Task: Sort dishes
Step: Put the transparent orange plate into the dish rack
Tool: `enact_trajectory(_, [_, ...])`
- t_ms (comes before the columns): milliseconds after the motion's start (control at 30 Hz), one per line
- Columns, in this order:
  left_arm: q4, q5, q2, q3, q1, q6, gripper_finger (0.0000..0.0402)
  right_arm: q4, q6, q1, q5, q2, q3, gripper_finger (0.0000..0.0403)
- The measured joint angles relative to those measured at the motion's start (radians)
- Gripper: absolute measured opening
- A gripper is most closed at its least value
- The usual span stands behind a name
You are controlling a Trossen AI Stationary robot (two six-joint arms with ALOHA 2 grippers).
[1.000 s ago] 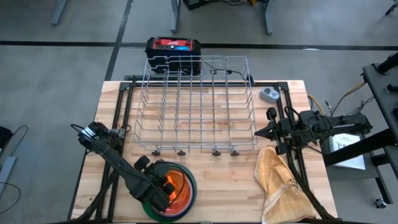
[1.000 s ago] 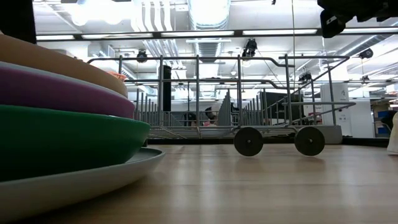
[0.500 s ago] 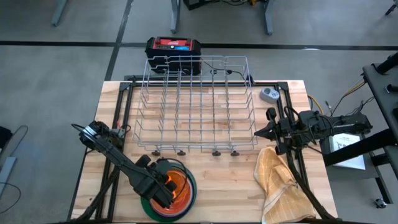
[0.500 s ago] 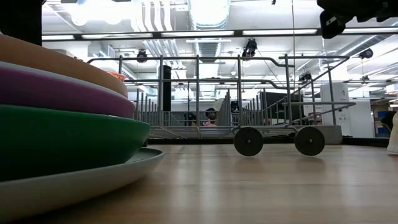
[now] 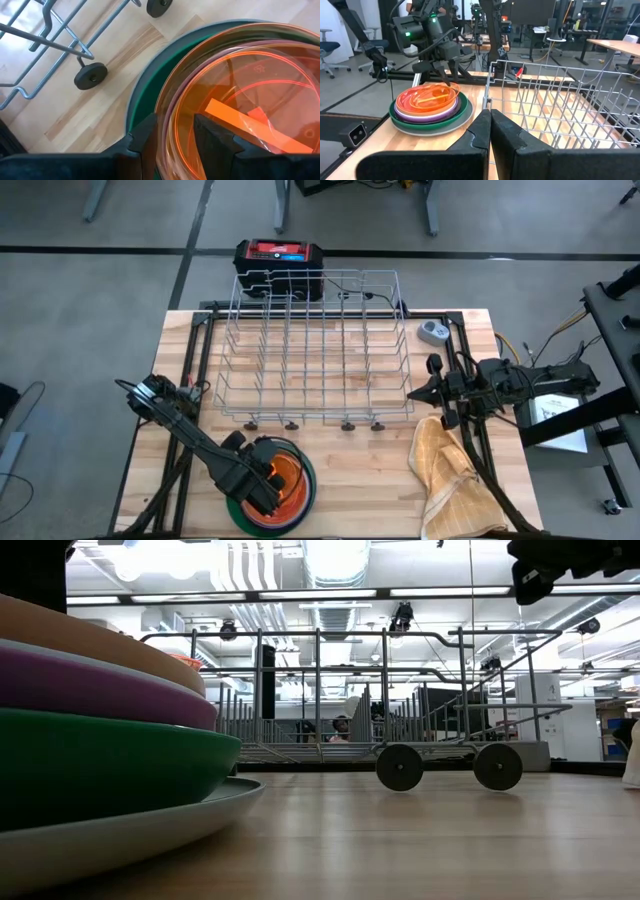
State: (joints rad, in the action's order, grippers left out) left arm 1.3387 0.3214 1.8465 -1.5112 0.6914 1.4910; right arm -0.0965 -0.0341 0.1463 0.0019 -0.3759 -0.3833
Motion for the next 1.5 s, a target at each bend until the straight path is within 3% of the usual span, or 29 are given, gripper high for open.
enact_trajectory(700, [-0.067, -0.003, 0.0, 0.06, 0.0, -0.045, 0.0111, 0.004, -0.001, 0.0, 0.0, -0.019, 0.0, 0.0002])
enact_trajectory(1100, [-0.078, -0.027, 0.0, 0.061, 0.0, -0.068, 0.0007, 0.004, -0.001, 0.0, 0.0, -0.019, 0.0, 0.0002])
enact_trajectory(1500, [-0.02, -0.027, 0.0, 0.058, 0.0, -0.066, 0.0001, 0.004, -0.002, 0.0, 0.0, -0.019, 0.0, 0.0002])
